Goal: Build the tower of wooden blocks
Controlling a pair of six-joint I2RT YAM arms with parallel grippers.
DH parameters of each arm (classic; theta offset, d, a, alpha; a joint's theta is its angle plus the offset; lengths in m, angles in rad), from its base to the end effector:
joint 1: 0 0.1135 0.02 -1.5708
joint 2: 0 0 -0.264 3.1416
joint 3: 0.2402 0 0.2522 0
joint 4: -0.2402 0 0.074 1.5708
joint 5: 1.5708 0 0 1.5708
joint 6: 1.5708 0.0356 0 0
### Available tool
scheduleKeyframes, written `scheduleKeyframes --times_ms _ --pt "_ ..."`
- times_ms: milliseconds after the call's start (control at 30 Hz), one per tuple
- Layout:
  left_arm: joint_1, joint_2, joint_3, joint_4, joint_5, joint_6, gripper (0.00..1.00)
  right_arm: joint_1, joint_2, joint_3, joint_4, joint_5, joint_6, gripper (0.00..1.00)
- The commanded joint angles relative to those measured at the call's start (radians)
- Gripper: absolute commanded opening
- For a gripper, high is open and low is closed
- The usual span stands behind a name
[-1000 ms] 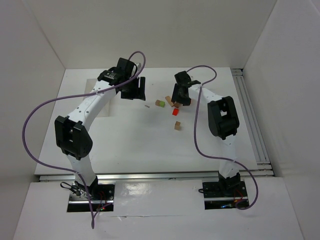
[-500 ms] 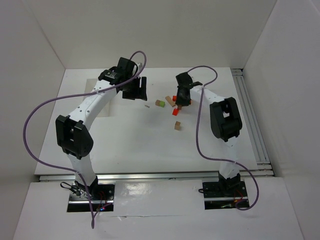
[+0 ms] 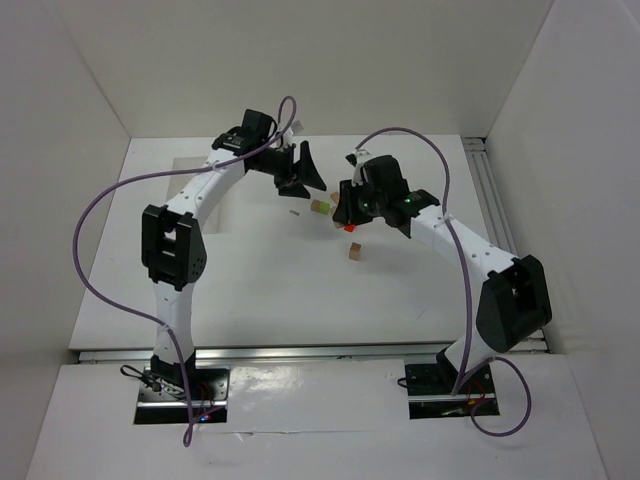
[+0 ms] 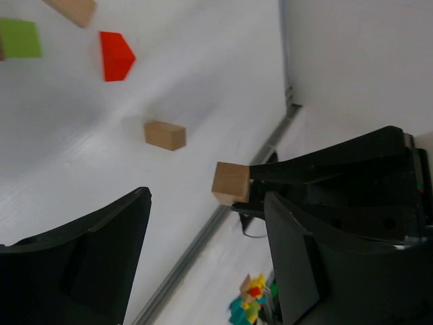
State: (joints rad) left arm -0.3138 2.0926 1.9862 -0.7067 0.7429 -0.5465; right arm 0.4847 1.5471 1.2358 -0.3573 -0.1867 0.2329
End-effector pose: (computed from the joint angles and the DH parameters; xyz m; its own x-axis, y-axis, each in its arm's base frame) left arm 0.4400 -0.1681 0.3032 -0.9383 -0.0979 -0.3318 0.2129 0.5924 -0.7770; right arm 0.3073 0.1693 0.2920 -0.6691 -0.0960 -0.7370 -0.4443 0.8466 0.2931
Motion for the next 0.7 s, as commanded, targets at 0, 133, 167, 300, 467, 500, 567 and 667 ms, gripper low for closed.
scheduleKeyframes --times_ms 0,133,167,300,467,500,567,667 --pt "-0.005 0.023 0.016 0.09 0.272 -0.07 0.8 -0.001 -0.042 -0.027 0.057 -0.095 -0.064 0.22" --pt "-0.005 0.032 -0.033 0.128 0.346 -0.098 0.8 0.009 -0.051 -0.018 0.046 -0.126 -0.073 0.22" --pt "-0.005 0.046 -0.046 0.128 0.355 -0.098 0.78 0.009 -0.051 -0.018 0.046 -0.126 -0.073 0.22" --pt "-0.005 0.046 -0.092 0.138 0.385 -0.098 0.75 0.009 -0.042 0.005 0.037 -0.126 -0.083 0.22" --pt "-0.025 0.046 -0.142 0.127 0.394 -0.078 0.75 0.009 -0.033 0.014 0.046 -0.126 -0.083 0.23" --pt "-0.025 0.046 -0.142 0.127 0.394 -0.078 0.75 0.009 -0.024 0.025 0.046 -0.135 -0.083 0.23" --pt "-0.034 0.055 -0.153 0.127 0.394 -0.078 0.75 0.009 -0.024 0.025 0.046 -0.135 -0.083 0.23" --pt "-0.034 0.066 -0.153 0.136 0.403 -0.078 0.75 0.018 -0.015 0.034 0.046 -0.145 -0.083 0.23"
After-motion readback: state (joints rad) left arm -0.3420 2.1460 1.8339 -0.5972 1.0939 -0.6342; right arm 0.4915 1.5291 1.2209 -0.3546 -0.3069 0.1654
